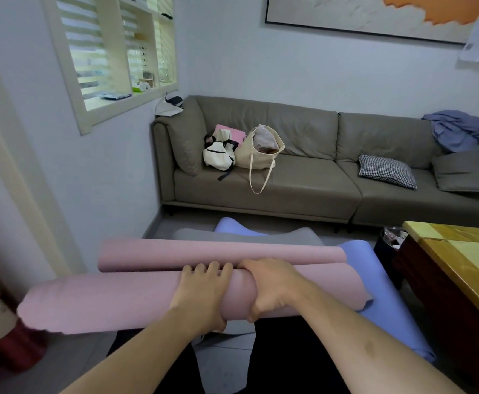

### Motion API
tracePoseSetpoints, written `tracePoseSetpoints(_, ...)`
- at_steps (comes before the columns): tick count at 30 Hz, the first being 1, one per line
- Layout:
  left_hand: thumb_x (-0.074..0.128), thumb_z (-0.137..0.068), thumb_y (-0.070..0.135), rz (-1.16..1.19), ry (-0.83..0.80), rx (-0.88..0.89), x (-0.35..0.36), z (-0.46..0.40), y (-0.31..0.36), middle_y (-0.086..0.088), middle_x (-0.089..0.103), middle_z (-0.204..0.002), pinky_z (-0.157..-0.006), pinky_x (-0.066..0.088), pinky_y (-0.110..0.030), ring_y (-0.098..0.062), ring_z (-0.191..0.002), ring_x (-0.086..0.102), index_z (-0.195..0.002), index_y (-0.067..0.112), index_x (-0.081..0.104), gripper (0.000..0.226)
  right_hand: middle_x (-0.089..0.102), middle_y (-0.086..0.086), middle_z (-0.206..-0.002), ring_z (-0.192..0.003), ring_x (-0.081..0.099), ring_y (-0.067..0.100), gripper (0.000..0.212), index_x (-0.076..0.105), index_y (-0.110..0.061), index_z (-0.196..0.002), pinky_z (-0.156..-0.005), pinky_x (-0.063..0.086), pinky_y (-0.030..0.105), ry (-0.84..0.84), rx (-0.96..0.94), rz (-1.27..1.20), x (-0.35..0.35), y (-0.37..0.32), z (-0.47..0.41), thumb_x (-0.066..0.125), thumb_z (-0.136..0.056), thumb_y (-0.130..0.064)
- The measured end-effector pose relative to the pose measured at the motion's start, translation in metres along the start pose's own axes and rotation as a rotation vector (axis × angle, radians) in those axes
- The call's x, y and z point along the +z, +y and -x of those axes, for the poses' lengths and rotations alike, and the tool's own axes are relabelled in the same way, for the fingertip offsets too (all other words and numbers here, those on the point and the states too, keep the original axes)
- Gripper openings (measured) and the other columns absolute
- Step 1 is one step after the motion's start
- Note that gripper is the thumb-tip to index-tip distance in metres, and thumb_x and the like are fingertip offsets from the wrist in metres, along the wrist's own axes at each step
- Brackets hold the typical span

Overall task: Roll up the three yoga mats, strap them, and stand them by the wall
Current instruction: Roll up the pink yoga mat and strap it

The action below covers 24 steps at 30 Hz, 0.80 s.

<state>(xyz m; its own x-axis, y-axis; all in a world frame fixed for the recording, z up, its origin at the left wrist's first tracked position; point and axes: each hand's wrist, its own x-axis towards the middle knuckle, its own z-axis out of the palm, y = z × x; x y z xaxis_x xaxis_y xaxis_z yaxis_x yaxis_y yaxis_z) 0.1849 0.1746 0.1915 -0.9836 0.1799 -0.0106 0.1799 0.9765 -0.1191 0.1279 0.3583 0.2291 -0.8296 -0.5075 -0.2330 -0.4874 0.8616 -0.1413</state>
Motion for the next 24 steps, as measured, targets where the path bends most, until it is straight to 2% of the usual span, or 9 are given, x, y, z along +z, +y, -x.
tracePoseSetpoints(4, 0.078, -0.056, 0.049, 0.050, -0.042, 0.034, -0.007, -0.004, -0.007, 0.004, 0.055, -0.126, -0.088, 0.045, -0.043, -0.027, -0.107, 0.061, -0.132, 0.029, 0.038, 0.088, 0.063, -0.007, -0.138, -0.120, 0.062, 0.023, 0.112, 0.043, -0.032, -0.148, -0.096, 0.054, 0.042, -0.015, 0.038, 0.017, 0.003, -0.003, 0.004, 0.092, -0.051, -0.062)
tracePoseSetpoints(6, 0.079, -0.056, 0.049, 0.057, -0.057, 0.047, -0.009, -0.005, -0.007, 0.004, 0.056, -0.123, -0.084, 0.044, -0.042, -0.027, -0.105, 0.062, -0.129, 0.029, 0.040, 0.086, 0.057, 0.003, -0.148, -0.131, 0.055, 0.029, 0.126, 0.017, -0.027, -0.163, -0.105, 0.048, 0.044, -0.035, 0.057, -0.035, 0.003, -0.001, 0.005, 0.087, -0.065, -0.064)
tracePoseSetpoints(9, 0.080, -0.055, 0.052, 0.082, -0.086, 0.064, -0.013, -0.004, -0.007, 0.004, 0.058, -0.116, -0.076, 0.040, -0.040, -0.026, -0.101, 0.062, -0.120, 0.029, 0.040, 0.079, 0.050, 0.007, -0.156, -0.143, 0.046, 0.033, 0.109, -0.008, -0.047, -0.165, -0.110, 0.041, 0.044, -0.045, 0.130, -0.272, -0.002, 0.003, 0.005, 0.061, -0.086, -0.075)
tracePoseSetpoints(11, 0.077, -0.054, 0.059, 0.112, -0.114, 0.059, -0.014, -0.005, -0.007, 0.005, 0.059, -0.113, -0.077, 0.040, -0.041, -0.025, -0.100, 0.062, -0.115, 0.030, 0.040, 0.077, 0.041, 0.003, -0.164, -0.149, 0.039, 0.030, 0.095, -0.008, -0.048, -0.165, -0.115, 0.036, 0.046, -0.007, 0.119, -0.272, -0.001, -0.001, 0.007, 0.048, -0.094, -0.076)
tracePoseSetpoints(13, 0.067, -0.057, 0.079, 0.159, -0.154, 0.021, -0.017, -0.008, -0.006, 0.006, 0.062, -0.114, -0.084, 0.045, -0.043, -0.026, -0.103, 0.063, -0.116, 0.030, 0.043, 0.080, 0.025, -0.005, -0.174, -0.156, 0.029, 0.024, 0.089, -0.008, -0.044, -0.166, -0.122, 0.028, 0.047, 0.042, 0.068, -0.190, 0.006, -0.004, 0.007, 0.041, -0.099, -0.075)
tracePoseSetpoints(15, 0.045, -0.065, 0.096, 0.219, -0.205, -0.034, -0.020, -0.013, -0.007, 0.001, 0.065, -0.123, -0.094, 0.047, -0.048, -0.030, -0.112, 0.063, -0.131, 0.027, 0.048, 0.096, 0.007, -0.010, -0.178, -0.160, 0.021, 0.021, 0.086, -0.009, -0.044, -0.166, -0.127, 0.022, 0.048, 0.071, 0.048, -0.177, 0.014, -0.003, 0.005, 0.037, -0.100, -0.073)
tracePoseSetpoints(17, 0.033, -0.076, 0.096, 0.253, -0.228, -0.062, -0.022, -0.016, -0.009, -0.004, 0.065, -0.134, -0.099, 0.047, -0.048, -0.031, -0.120, 0.062, -0.148, 0.022, 0.043, 0.105, -0.003, -0.012, -0.177, -0.161, 0.020, 0.023, 0.080, -0.007, -0.043, -0.167, -0.128, 0.019, 0.049, 0.073, 0.057, -0.188, 0.017, -0.003, 0.004, 0.035, -0.103, -0.069)
tracePoseSetpoints(21, 0.043, -0.078, 0.092, 0.340, -0.319, -0.070, -0.031, -0.021, -0.012, -0.004, 0.061, -0.144, -0.098, 0.048, -0.043, -0.029, -0.128, 0.059, -0.163, 0.019, 0.024, 0.114, -0.005, -0.010, -0.178, -0.160, 0.021, 0.026, 0.078, 0.002, -0.036, -0.169, -0.128, 0.019, 0.046, 0.089, 0.067, -0.154, 0.019, -0.003, 0.005, 0.034, -0.105, -0.066)
tracePoseSetpoints(24, 0.055, -0.073, 0.091, 0.394, -0.381, -0.070, -0.033, -0.026, -0.015, -0.006, 0.065, -0.136, -0.097, 0.049, -0.041, -0.029, -0.125, 0.060, -0.166, 0.019, 0.004, 0.128, -0.006, -0.007, -0.178, -0.161, 0.019, 0.024, 0.080, 0.005, -0.031, -0.169, -0.128, 0.019, 0.045, 0.094, 0.063, -0.129, 0.022, 0.000, 0.004, 0.035, -0.104, -0.067)
